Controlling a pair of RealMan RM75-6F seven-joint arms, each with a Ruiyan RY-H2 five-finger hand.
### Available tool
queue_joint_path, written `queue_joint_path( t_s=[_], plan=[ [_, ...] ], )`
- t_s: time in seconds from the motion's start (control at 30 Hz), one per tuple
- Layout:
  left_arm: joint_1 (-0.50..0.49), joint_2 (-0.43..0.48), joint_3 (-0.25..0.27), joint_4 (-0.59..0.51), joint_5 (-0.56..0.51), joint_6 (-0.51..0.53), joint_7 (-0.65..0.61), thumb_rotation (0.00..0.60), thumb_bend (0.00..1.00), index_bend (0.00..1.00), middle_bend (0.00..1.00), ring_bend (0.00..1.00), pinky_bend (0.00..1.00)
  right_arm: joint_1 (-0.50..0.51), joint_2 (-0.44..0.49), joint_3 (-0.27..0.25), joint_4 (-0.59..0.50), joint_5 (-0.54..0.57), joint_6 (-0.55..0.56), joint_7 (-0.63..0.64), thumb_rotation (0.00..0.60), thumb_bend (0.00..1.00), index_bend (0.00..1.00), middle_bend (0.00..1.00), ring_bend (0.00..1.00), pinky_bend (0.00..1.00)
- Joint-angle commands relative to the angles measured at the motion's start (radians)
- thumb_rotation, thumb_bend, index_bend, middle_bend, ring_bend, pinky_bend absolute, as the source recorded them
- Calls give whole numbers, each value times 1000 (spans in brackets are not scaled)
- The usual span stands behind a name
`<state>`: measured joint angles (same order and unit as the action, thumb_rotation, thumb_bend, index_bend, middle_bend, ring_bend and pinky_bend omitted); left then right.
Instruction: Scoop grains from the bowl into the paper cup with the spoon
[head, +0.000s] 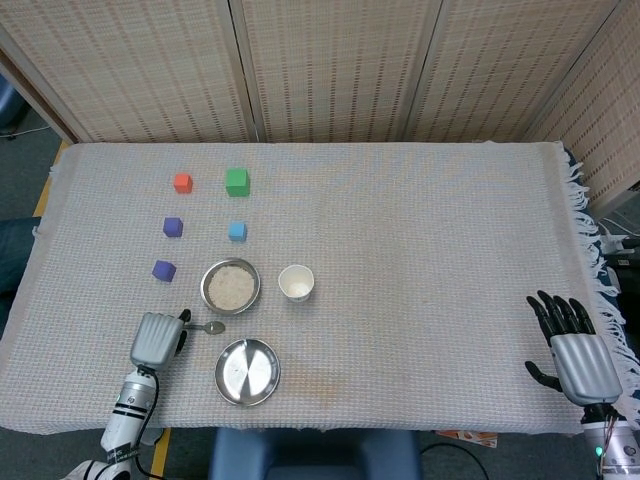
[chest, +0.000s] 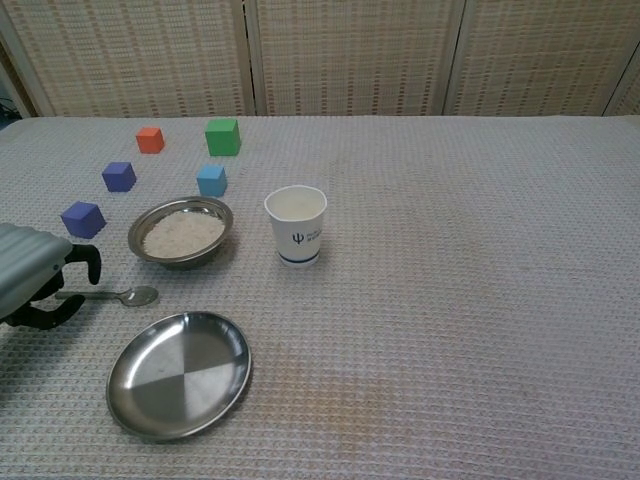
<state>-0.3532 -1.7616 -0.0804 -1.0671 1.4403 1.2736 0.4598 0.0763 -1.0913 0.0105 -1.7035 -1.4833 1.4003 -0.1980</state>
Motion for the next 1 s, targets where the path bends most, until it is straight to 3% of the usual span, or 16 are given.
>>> queue_joint_path(
  t_s=[0.03, 1.0],
  plan=[
    [-3, -5, 0, 14, -6, -6, 2, 600, 423, 436, 1000, 1000, 1000, -1, 1, 0, -1, 0, 1, 1, 600, 119, 0, 0, 0, 0],
    [-6, -18, -1, 56, -31, 5, -2, 600, 423, 543, 1000, 1000, 1000, 3, -3, -7, 4, -8, -6, 4, 600, 119, 0, 0, 0, 0]
  ],
)
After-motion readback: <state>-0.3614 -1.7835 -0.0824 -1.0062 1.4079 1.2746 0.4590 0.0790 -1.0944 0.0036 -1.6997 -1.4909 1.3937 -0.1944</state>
